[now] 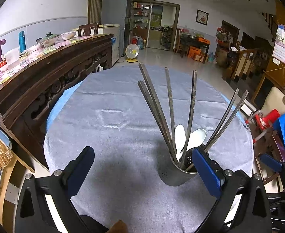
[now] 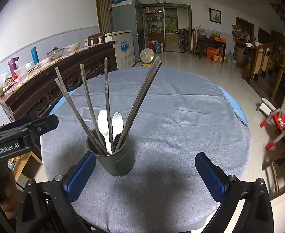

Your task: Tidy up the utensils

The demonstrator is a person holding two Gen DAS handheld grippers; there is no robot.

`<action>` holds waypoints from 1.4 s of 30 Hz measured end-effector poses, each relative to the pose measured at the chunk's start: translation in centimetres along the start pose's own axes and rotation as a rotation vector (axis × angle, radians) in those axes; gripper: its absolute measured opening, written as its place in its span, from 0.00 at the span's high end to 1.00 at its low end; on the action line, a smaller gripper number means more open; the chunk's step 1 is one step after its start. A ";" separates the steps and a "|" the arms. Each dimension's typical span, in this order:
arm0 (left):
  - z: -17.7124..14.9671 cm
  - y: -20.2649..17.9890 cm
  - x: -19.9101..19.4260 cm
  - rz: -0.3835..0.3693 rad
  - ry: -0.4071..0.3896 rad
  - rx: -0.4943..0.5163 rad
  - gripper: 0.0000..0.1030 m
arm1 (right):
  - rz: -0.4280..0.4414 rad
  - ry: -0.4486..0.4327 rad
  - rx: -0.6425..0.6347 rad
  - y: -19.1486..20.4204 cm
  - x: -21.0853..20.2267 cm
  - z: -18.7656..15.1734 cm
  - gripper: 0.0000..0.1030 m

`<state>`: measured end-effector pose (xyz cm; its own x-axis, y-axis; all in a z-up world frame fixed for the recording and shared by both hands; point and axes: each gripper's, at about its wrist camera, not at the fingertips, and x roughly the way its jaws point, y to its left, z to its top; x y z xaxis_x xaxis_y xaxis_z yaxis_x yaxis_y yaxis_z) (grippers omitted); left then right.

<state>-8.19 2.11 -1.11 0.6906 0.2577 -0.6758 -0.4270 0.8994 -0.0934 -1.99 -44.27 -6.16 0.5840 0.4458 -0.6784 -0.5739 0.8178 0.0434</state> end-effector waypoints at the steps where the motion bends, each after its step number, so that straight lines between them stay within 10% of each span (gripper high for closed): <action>1: 0.0 -0.1 0.1 -0.001 0.002 0.003 0.03 | 0.000 0.000 -0.002 0.0 0.0 0.1 0.00; 42: 1.1 -0.4 0.7 0.003 -0.010 0.011 0.03 | 0.002 0.010 -0.019 0.1 1.6 1.6 0.00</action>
<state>-6.90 2.33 -0.73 0.6951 0.2636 -0.6689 -0.4225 0.9025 -0.0834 -0.24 -42.87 -6.06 0.5768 0.4438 -0.6858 -0.5862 0.8096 0.0308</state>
